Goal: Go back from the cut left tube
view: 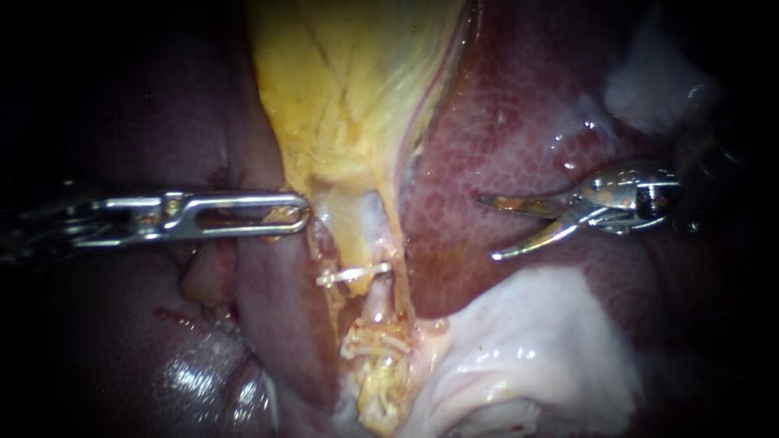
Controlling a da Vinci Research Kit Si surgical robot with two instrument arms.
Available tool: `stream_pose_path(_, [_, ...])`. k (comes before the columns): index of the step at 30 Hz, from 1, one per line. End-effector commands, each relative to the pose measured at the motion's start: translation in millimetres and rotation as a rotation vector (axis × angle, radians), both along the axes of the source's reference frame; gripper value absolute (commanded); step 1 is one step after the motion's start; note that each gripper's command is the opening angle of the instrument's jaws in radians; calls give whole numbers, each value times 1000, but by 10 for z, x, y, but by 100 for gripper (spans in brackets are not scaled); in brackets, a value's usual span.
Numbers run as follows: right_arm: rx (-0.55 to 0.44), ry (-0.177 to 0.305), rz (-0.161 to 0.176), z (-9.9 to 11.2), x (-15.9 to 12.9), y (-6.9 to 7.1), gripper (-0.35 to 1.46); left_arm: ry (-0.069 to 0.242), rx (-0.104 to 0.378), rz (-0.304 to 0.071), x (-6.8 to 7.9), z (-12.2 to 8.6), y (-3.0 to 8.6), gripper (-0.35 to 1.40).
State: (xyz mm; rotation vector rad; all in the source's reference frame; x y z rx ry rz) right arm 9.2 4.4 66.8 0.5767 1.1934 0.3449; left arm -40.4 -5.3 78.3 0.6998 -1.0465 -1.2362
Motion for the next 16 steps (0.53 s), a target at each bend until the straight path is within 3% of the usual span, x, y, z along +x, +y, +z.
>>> stream_pose_path(1, [0, 0, 0, 0, 0, 0, 143, 0, 1, 5, -3, 2, 0, -35])
stream_pose_path(5, [1, 2, -3, 0, 0, 0, 143, -4, 1, 11, -14, 3, 0, -35])
stream_pose_path(16, [2, 3, -5, -1, 2, 0, 143, -5, 1, 13, -14, 2, -1, -35])
